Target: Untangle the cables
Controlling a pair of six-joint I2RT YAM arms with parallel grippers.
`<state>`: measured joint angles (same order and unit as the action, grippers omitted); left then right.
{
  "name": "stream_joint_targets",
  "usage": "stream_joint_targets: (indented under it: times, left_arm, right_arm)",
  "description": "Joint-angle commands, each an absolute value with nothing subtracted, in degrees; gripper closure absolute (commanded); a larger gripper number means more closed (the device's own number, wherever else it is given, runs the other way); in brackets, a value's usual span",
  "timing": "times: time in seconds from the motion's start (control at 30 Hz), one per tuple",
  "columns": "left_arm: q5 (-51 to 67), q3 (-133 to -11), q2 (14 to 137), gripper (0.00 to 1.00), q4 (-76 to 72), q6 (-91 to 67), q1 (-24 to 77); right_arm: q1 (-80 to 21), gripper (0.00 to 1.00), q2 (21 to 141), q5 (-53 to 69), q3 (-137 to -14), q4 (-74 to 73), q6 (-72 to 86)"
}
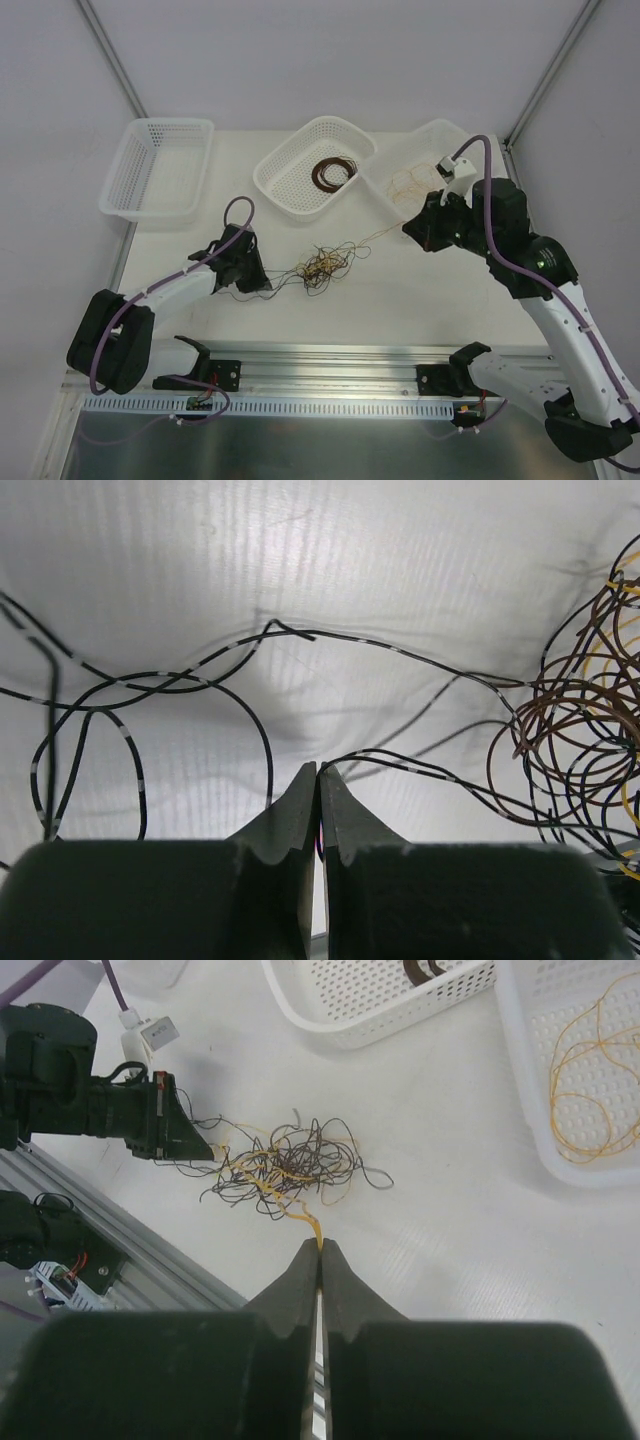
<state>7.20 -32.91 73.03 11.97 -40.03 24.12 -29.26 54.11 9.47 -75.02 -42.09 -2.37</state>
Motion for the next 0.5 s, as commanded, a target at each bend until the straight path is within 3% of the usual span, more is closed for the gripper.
stream_joint_targets:
  times: [0.0, 0.23, 0.47]
  left_arm:
    - [3.4, -33.4, 70.8, 1.00, 16.0, -37.4, 21.9]
    - [0.4, -33.5, 64.3, 1.00, 21.0, -34.5, 13.8]
    - [-1.0, -37.3, 61.2, 1.00, 24.6, -30.1, 6.3]
  right_arm:
    - [-28.6, 0.99, 52.7, 10.1, -79.3, -44.2, -3.7]
    - [-27.6, 0.99, 49.0, 1.5, -88.7, -46.0, -7.0]
    - [-27.5, 0.99, 43.9, -8.8, -88.1, -41.8, -6.9]
